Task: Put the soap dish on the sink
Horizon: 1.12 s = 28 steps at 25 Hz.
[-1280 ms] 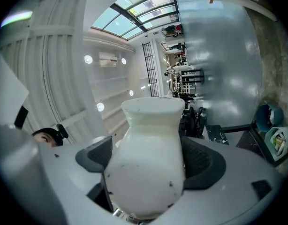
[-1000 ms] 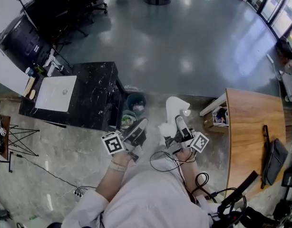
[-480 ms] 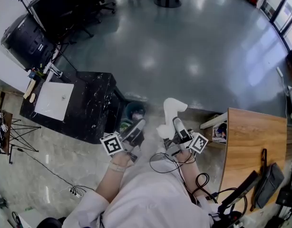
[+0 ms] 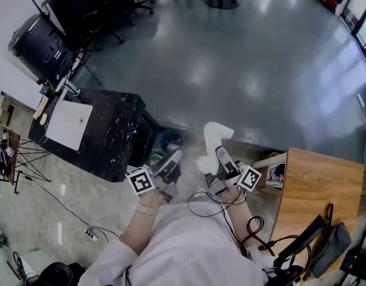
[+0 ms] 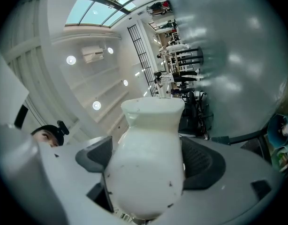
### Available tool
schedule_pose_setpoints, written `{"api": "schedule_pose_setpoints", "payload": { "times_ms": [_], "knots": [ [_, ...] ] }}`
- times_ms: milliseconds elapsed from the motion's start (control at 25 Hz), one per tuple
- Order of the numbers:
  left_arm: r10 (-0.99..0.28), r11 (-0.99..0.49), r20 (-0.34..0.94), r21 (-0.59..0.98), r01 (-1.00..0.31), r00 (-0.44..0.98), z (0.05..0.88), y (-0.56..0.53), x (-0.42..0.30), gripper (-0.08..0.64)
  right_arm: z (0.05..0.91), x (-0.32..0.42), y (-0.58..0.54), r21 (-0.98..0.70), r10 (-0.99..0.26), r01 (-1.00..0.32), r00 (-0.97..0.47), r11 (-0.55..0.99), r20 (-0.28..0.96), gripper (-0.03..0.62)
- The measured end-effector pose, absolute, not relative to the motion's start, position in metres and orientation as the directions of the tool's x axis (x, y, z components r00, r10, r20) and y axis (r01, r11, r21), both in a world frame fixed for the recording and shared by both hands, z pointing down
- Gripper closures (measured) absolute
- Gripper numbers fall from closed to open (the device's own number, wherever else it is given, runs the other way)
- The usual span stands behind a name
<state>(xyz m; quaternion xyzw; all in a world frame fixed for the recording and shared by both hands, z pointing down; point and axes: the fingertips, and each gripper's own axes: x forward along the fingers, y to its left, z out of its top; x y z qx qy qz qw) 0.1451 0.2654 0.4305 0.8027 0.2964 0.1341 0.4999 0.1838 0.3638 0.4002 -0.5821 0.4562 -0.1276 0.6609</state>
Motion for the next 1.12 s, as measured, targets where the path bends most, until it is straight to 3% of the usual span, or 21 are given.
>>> {"api": "schedule_pose_setpoints", "payload": {
  "times_ms": [640, 1120],
  "knots": [
    [0.591, -0.325, -0.156, 0.852, 0.41, 0.792, 0.399, 0.247, 0.158, 0.552, 0.402, 0.2, 0.333, -0.897, -0.728, -0.324, 0.53, 0.301, -0.435, 0.141],
    [0.517, -0.345, -0.186, 0.848, 0.402, 0.835, 0.399, 0.161, 0.172, 0.551, 0.403, 0.226, 0.243, -0.909, -0.792, -0.317, 0.464, 0.272, -0.398, 0.141]
  ]
}}
